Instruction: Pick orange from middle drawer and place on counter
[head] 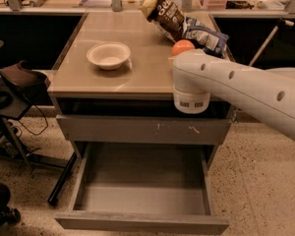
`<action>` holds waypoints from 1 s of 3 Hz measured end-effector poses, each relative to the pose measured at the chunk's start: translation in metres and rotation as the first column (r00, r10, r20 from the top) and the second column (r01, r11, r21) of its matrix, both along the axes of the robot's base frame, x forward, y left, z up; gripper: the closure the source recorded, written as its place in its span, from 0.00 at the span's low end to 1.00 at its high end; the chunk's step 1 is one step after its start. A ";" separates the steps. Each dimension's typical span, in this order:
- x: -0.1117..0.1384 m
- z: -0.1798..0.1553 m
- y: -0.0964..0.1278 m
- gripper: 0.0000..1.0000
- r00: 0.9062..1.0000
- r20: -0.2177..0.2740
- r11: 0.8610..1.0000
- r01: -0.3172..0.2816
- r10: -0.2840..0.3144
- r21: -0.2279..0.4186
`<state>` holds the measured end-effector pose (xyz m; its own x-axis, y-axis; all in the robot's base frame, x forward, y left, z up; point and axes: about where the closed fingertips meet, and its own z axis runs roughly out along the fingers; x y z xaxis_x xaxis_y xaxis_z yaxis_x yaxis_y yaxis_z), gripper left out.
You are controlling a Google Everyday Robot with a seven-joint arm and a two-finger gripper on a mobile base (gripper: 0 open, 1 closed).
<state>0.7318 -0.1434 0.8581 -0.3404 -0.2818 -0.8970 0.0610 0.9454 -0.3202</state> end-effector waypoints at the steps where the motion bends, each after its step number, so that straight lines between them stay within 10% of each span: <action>1: -0.002 -0.016 -0.011 1.00 0.999 -0.036 0.999 0.006 -0.004 0.042; 3: -0.002 -0.016 -0.010 0.58 0.999 -0.036 0.999 0.005 -0.003 0.043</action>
Offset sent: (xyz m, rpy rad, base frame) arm -0.0018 -0.0087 -0.0130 0.0327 0.0283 -0.0044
